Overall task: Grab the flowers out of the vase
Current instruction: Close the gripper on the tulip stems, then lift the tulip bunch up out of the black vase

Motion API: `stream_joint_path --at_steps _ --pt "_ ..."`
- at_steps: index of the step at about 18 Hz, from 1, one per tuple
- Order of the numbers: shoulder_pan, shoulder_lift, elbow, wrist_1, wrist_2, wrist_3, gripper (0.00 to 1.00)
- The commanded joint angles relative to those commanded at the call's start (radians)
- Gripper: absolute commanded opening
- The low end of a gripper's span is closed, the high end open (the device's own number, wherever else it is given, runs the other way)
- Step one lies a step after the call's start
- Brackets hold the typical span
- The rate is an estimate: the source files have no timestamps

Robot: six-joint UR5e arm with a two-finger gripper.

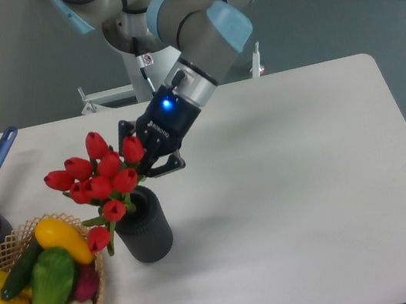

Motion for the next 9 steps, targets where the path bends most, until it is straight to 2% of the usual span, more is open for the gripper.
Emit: stream_joint_path --at_steps 2,9 --pt "0.009 0.011 0.017 0.000 -0.024 -0.028 0.00" --pt "0.035 0.012 0.147 -0.002 -0.084 -0.228 0.00"
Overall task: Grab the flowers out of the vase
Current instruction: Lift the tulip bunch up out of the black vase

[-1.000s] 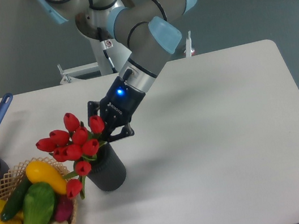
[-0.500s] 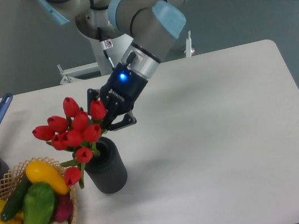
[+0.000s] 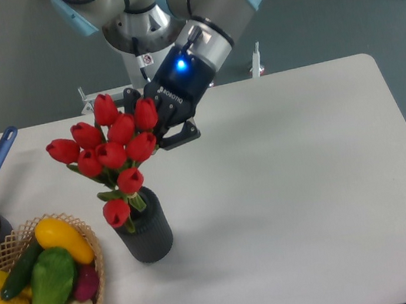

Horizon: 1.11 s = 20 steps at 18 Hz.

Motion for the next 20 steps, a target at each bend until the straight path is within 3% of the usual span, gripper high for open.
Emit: stream_joint_path --at_steps 4,9,13,20 --pt "0.021 0.002 0.023 -0.002 -0.040 -0.035 0.00" --pt "0.049 -0.006 0.098 -0.002 -0.040 -0.094 0.00" --pt "0.143 -0.017 0.140 0.002 -0.019 -0.069 0.00" --pt "0.173 -0.057 0.161 -0.006 0.305 0.098 0.00"
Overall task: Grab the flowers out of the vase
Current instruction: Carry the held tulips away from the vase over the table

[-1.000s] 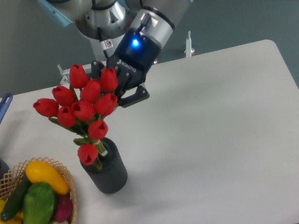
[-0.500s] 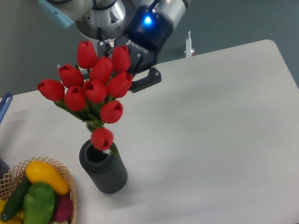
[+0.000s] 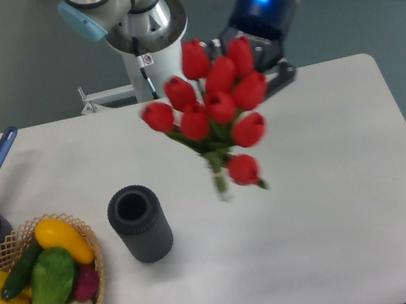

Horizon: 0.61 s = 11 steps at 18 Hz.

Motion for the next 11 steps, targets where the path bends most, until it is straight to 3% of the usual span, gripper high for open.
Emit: stream_joint_path --at_steps 3,6,9,11 --pt "0.002 -0.040 -0.003 -0.002 0.061 0.066 0.00" --pt "0.002 -0.069 0.003 -0.092 0.153 0.065 0.00" --pt "-0.005 -0.080 -0.032 -0.112 0.319 0.097 0.00" --pt "-0.027 -0.127 -0.041 -0.113 0.434 0.143 0.00"
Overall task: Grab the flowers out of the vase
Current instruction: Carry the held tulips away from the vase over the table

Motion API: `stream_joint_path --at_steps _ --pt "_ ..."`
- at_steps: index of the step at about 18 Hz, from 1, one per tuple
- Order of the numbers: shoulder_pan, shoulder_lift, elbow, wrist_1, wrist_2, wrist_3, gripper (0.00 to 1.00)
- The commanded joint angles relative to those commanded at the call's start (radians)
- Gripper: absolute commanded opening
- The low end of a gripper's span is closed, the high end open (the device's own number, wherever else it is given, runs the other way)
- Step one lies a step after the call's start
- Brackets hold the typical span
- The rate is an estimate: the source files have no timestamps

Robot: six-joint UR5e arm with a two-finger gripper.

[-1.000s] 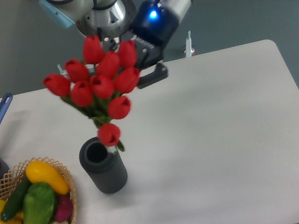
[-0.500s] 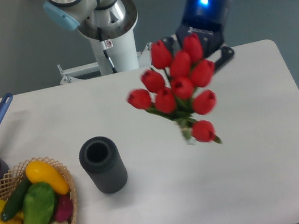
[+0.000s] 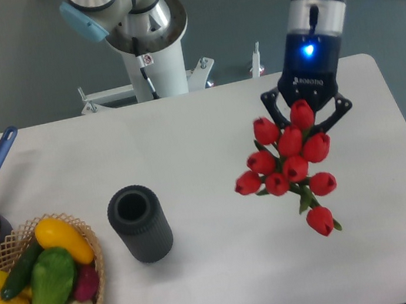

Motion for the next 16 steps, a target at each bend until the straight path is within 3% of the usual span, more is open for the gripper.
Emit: stream_joint_path --at_steps 3,7,11,16 --pt "-0.055 -0.068 0.050 -0.009 0.135 0.002 0.00" --pt "-0.071 -0.124 0.124 -0.144 0.353 0.035 0.00" --pt "-0.072 -0.180 0.186 -0.147 0.370 0.132 0.00" --pt "-0.092 -0.194 0.178 -0.140 0.418 0.166 0.00"
